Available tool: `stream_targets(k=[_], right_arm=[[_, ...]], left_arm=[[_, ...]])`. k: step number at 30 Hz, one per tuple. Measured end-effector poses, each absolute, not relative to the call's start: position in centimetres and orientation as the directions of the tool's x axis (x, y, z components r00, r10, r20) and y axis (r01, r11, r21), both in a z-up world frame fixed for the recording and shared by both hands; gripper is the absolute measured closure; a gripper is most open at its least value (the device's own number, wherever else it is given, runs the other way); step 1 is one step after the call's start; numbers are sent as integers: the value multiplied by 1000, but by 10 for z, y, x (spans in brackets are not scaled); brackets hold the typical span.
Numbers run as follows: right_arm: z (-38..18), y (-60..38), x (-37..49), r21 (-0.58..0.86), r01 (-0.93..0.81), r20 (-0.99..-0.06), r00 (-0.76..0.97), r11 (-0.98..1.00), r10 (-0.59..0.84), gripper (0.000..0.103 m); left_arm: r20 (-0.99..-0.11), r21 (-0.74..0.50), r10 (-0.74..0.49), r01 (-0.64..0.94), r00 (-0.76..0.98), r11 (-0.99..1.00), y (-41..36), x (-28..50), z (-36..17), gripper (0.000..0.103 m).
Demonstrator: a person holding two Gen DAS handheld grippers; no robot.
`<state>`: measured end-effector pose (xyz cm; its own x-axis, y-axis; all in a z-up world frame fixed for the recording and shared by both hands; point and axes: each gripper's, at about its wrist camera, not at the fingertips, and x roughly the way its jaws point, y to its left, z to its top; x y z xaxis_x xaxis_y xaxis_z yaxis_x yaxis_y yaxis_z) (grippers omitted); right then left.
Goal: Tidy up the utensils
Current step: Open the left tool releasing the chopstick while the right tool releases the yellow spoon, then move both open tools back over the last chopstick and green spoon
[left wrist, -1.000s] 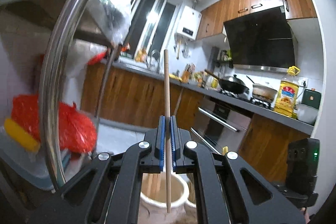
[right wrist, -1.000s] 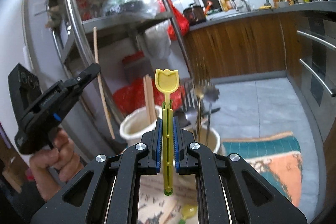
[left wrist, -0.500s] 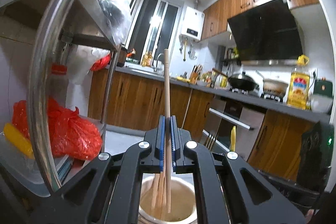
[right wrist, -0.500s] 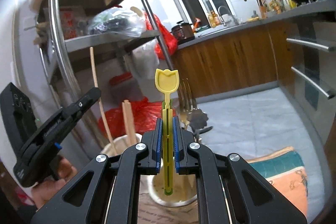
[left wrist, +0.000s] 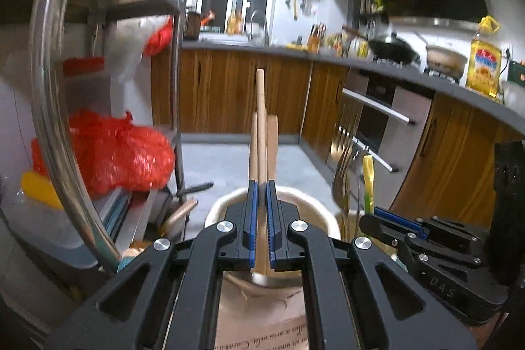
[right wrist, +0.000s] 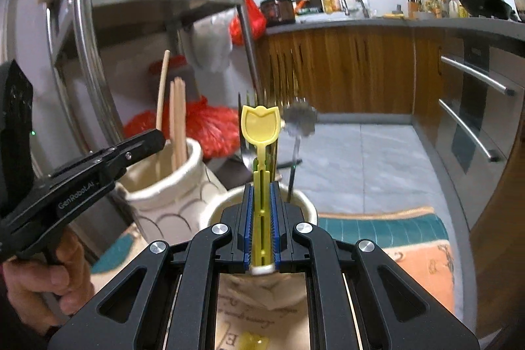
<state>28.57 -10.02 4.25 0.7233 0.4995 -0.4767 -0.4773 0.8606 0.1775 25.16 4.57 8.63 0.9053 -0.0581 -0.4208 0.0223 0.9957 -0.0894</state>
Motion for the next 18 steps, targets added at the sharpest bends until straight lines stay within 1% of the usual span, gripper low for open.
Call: stream_targets(k=[5,8,10,12,15,18], right_arm=[[38,-96,286,161,-474,-502,716,866,486,92],[39,-97,286,160,-470,-502,719,868,482,92],[41,-98,285,165,-471,-497,719,866,486,86],[44,-99,283,167,-474,-491,720,864,490,85],[48,-100,279,160,-479,-485,723,863,492,83],[52,-103,274,160,-484,-483,722,860,496,79]], left_arm=[[-468,-67,-58,30,882,997,43,255,81,98],[-468,-61,-52,27,882,998,43,254,81,93],[-461,-60,-52,27,886,998,43,252,82,84],[-455,-54,-47,25,889,998,42,250,84,79],[-439,-57,-37,13,898,998,46,244,89,70],[-430,-56,-23,-1,903,998,48,237,94,67]])
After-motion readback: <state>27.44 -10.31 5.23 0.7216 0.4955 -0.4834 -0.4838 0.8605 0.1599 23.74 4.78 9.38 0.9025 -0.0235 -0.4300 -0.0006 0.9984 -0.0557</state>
